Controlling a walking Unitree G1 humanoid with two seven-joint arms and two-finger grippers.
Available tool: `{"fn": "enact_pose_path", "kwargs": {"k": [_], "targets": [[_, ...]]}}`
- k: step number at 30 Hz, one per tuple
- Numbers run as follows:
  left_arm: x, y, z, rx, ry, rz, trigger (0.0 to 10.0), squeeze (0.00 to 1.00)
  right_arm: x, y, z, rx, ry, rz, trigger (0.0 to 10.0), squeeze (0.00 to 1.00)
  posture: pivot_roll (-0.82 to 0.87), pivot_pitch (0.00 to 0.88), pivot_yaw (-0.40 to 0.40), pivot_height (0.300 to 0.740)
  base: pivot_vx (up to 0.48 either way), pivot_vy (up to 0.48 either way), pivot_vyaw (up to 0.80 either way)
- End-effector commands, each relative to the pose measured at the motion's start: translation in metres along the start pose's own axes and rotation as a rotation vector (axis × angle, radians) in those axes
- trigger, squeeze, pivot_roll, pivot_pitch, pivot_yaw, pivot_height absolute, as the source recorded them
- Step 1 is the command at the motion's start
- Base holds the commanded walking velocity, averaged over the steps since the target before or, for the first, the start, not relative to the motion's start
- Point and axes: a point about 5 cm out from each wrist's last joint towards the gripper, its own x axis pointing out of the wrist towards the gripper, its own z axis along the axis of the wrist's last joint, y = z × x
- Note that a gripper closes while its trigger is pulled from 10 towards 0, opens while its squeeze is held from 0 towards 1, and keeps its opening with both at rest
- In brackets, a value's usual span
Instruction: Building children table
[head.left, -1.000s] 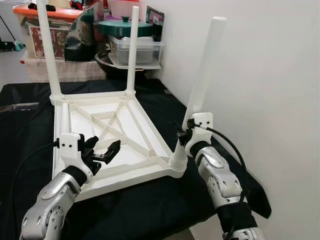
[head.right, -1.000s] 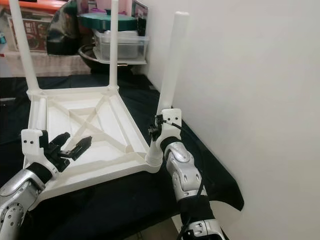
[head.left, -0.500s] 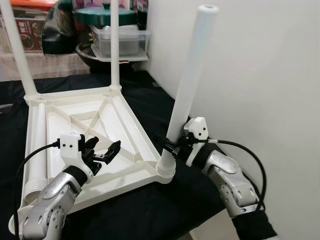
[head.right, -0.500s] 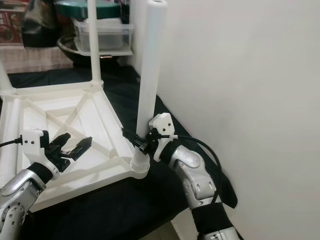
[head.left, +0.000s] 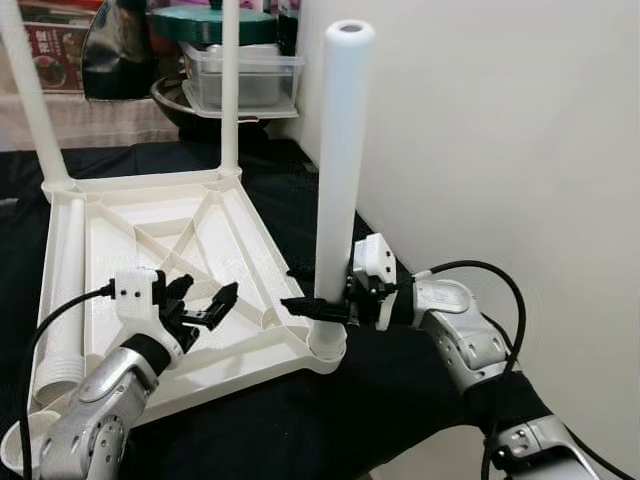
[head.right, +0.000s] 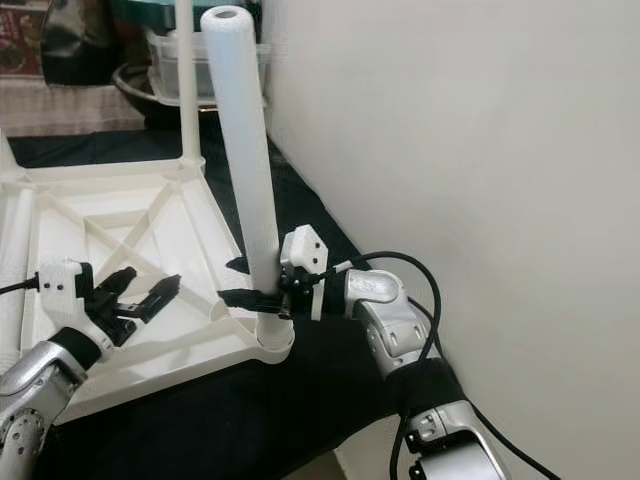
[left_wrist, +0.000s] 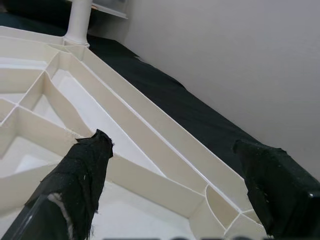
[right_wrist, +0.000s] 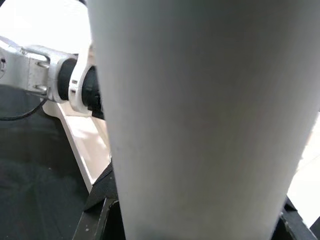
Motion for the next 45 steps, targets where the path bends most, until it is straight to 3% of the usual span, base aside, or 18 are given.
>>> {"fn": "enact_pose_path", "kwargs": {"k": [1,11,12,13,19,20,23,24,26,28,31,35,36,37,38,43,44,45], "targets": [[0.0,-0.003,-0.001,-0.018,-0.006,-0.002,10.0,0.0,0.002,0.012,-0.023,0.135,0.024,0.062,0.0,0.0,0.03,0.0,-0.16,0.74,0.0,0.0,0.0],[0.0,-0.002,-0.001,-0.032,-0.011,0.008,10.0,0.0,0.012,0.005,-0.044,0.312,-0.011,-0.334,0.0,0.0,0.02,0.0,-0.148,0.74,0.0,0.0,0.0],[0.0,-0.002,-0.002,-0.036,-0.007,0.008,10.0,0.0,0.009,0.003,-0.058,0.384,0.04,-0.585,0.0,0.0,0.0,0.0,-0.132,0.74,0.0,0.0,0.0],[0.0,-0.002,-0.002,-0.036,-0.005,0.008,10.0,0.0,0.006,0.003,-0.065,0.404,0.073,-0.696,0.0,0.0,0.0,0.0,-0.13,0.74,0.0,0.0,0.0],[0.001,-0.001,-0.002,-0.034,-0.004,0.009,10.0,0.0,-0.011,-0.005,-0.079,0.43,0.169,-0.957,0.0,0.0,0.0,0.0,-0.125,0.74,0.0,0.0,0.0],[0.002,0.0,0.0,-0.032,-0.008,0.011,10.0,0.0,-0.024,-0.011,-0.084,0.439,0.21,-1.122,0.0,0.0,0.0,0.0,-0.125,0.74,0.0,0.0,0.0],[0.002,0.001,0.001,-0.032,-0.012,0.014,10.0,0.0,-0.037,-0.017,-0.087,0.454,0.238,-1.265,0.0,0.0,0.0,0.0,-0.12,0.74,0.0,0.0,0.0],[0.002,0.002,0.001,-0.027,-0.011,0.018,10.0,0.0,-0.049,-0.02,-0.085,0.454,0.247,-1.413,0.0,0.0,0.0,0.0,-0.116,0.74,0.0,0.0,0.0],[0.002,0.002,0.001,-0.027,-0.011,0.018,10.0,0.0,-0.049,-0.02,-0.085,0.454,0.247,-1.413,0.0,0.0,0.0,0.0,-0.116,0.74,0.0,0.0,0.0],[0.002,0.004,0.002,-0.023,-0.012,0.028,10.0,0.0,-0.059,-0.019,-0.078,0.434,0.229,-1.577,0.0,0.0,-0.01,0.0,-0.109,0.74,0.0,0.0,0.0],[0.004,0.005,0.002,-0.023,-0.012,0.035,10.0,0.0,-0.054,-0.014,-0.07,0.45,0.187,-1.647,0.0,0.0,-0.01,0.0,-0.102,0.74,0.0,0.0,0.0],[0.006,0.006,0.002,-0.019,-0.012,0.036,10.0,0.0,-0.041,-0.013,-0.07,0.493,0.141,-1.547,0.0,0.0,-0.01,0.0,-0.093,0.74,0.0,0.0,0.0],[0.006,0.007,0.003,-0.017,-0.012,0.036,10.0,0.0,-0.036,-0.013,-0.068,0.499,0.134,-1.503,8.9,0.0,-0.01,0.0,-0.091,0.74,0.0,0.0,0.0],[0.006,0.007,0.003,-0.017,-0.012,0.036,10.0,0.0,-0.036,-0.013,-0.068,0.499,0.134,-1.503,8.9,0.0,-0.01,0.0,-0.091,0.74,0.0,0.0,0.0],[0.007,0.007,0.003,-0.015,-0.012,0.036,10.0,0.0,-0.031,-0.012,-0.067,0.506,0.134,-1.459,10.0,0.0,-0.01,0.0,-0.09,0.74,0.0,0.0,0.0],[0.008,0.007,0.003,-0.013,-0.011,0.036,10.0,0.0,-0.028,-0.011,-0.063,0.505,0.113,-1.426,10.0,0.0,-0.02,0.0,-0.089,0.74,0.0,0.0,0.0],[0.008,0.007,0.003,-0.012,-0.01,0.035,10.0,0.0,-0.029,-0.011,-0.061,0.498,0.094,-1.441,10.0,1.0,-0.02,0.0,-0.088,0.74,0.0,0.0,0.0],[0.008,0.007,0.003,-0.012,-0.01,0.035,10.0,0.0,-0.029,-0.011,-0.061,0.498,0.094,-1.441,10.0,1.0,-0.02,0.0,-0.088,0.74,0.0,0.0,0.0]]}}
